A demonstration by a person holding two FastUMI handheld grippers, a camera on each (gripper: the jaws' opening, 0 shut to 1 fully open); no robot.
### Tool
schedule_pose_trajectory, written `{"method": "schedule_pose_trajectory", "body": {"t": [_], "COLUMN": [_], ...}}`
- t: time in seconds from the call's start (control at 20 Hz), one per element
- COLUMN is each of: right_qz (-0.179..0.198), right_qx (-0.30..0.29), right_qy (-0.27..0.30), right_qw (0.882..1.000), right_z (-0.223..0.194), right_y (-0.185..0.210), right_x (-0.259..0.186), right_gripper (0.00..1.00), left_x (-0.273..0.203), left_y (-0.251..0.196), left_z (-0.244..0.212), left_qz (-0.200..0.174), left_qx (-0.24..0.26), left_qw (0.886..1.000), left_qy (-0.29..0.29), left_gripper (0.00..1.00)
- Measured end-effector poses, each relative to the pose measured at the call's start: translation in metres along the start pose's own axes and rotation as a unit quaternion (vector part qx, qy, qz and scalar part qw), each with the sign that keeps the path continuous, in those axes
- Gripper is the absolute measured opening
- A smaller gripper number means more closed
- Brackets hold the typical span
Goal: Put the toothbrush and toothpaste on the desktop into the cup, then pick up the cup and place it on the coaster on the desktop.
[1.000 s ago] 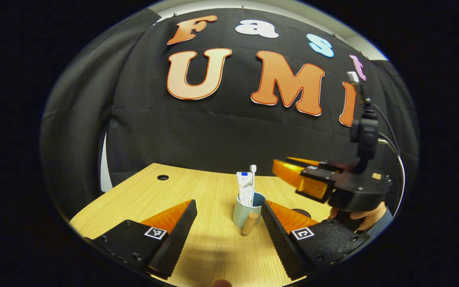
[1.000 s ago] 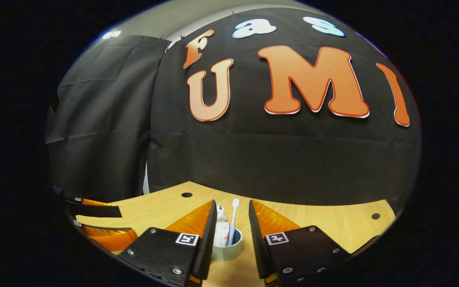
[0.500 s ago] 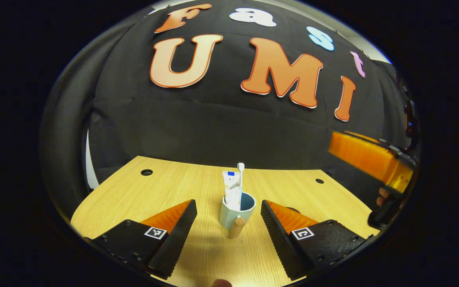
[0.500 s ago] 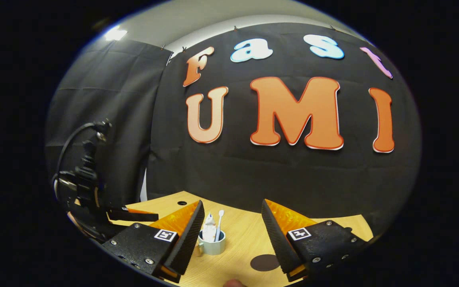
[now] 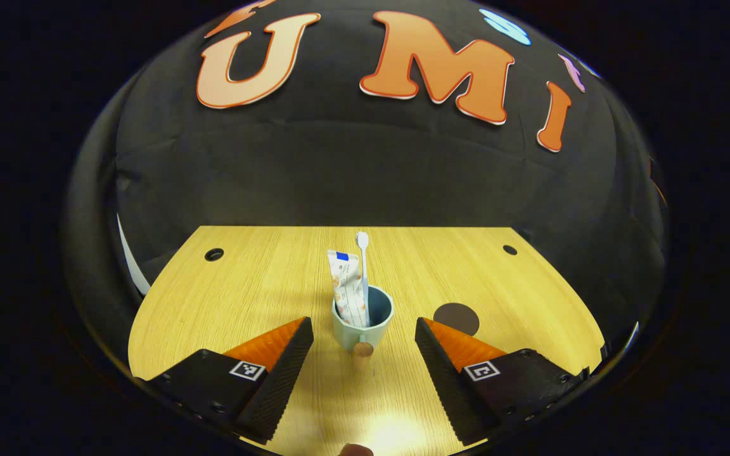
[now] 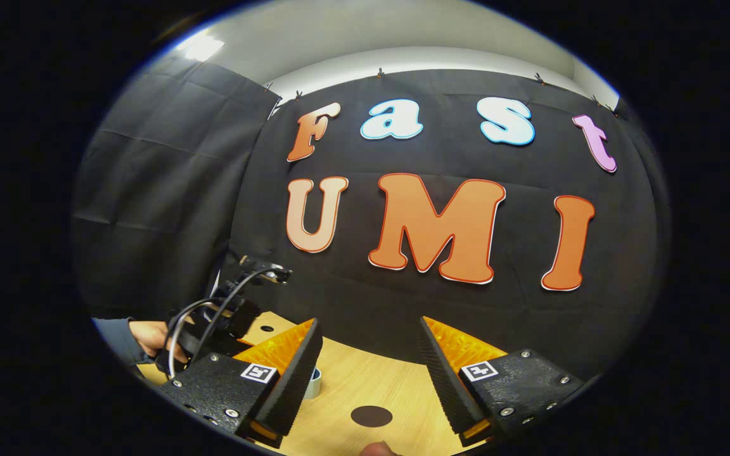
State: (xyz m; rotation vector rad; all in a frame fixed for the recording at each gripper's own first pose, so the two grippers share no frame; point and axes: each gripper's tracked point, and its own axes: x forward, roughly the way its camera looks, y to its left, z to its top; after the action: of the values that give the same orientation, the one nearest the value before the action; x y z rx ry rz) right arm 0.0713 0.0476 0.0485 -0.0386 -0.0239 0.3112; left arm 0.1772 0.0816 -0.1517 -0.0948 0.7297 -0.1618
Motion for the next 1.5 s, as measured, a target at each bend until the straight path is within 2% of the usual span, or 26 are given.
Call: {"method": "schedule_pose_trajectory", "body": {"t": [0.1,0.35,0.55,0.8,0.85,0.95,1.05,1.15,1.3,1.4,1.5], "right_qz": [0.014,-0.001,-0.002,-0.013,-0.01,-0.004,-0.001,0.002,0.012,0.016,0.014], "right_qx": [-0.002,-0.007,-0.001,-0.009,-0.011,-0.006,-0.002,-0.004,0.005,0.009,0.006], "right_qy": [0.012,0.016,0.011,0.025,0.026,0.026,0.029,0.033,0.033,0.036,0.04], "right_qw": [1.0,1.0,1.0,1.0,1.0,1.0,1.0,0.999,0.999,0.999,0.999], "right_z": [-0.012,-0.022,-0.023,-0.045,-0.048,-0.054,-0.062,-0.068,-0.074,-0.077,-0.08], "right_y": [0.002,-0.021,-0.034,-0.05,-0.05,-0.051,-0.051,-0.051,-0.049,-0.049,-0.049], "right_x": [-0.017,-0.049,-0.068,-0.076,-0.077,-0.077,-0.075,-0.076,-0.077,-0.075,-0.074], "right_gripper": [0.91,0.95,0.95,0.95,0.95,0.95,0.95,0.95,0.95,0.95,0.95], "left_x": [0.009,0.035,0.047,0.063,0.068,0.074,0.08,0.085,0.096,0.105,0.104], "left_y": [0.002,0.002,0.003,-0.003,0.001,0.005,0.004,0.007,0.012,0.013,0.016], "left_z": [-0.013,-0.043,-0.047,-0.046,-0.049,-0.048,-0.061,-0.068,-0.076,-0.078,-0.08], "left_qz": [0.001,0.006,0.026,0.019,0.028,0.036,0.037,0.039,0.044,0.049,0.05], "left_qx": [-0.003,0.004,0.041,0.031,0.035,0.042,0.041,0.044,0.036,0.029,0.023], "left_qw": [0.999,0.992,0.983,0.975,0.973,0.97,0.965,0.963,0.962,0.963,0.964], "left_qy": [0.042,0.129,0.178,0.219,0.226,0.238,0.257,0.264,0.268,0.263,0.26], "left_gripper": [0.97,0.98,0.97,0.97,0.87,0.79,0.78,0.63,0.57,0.28,0.28]}}
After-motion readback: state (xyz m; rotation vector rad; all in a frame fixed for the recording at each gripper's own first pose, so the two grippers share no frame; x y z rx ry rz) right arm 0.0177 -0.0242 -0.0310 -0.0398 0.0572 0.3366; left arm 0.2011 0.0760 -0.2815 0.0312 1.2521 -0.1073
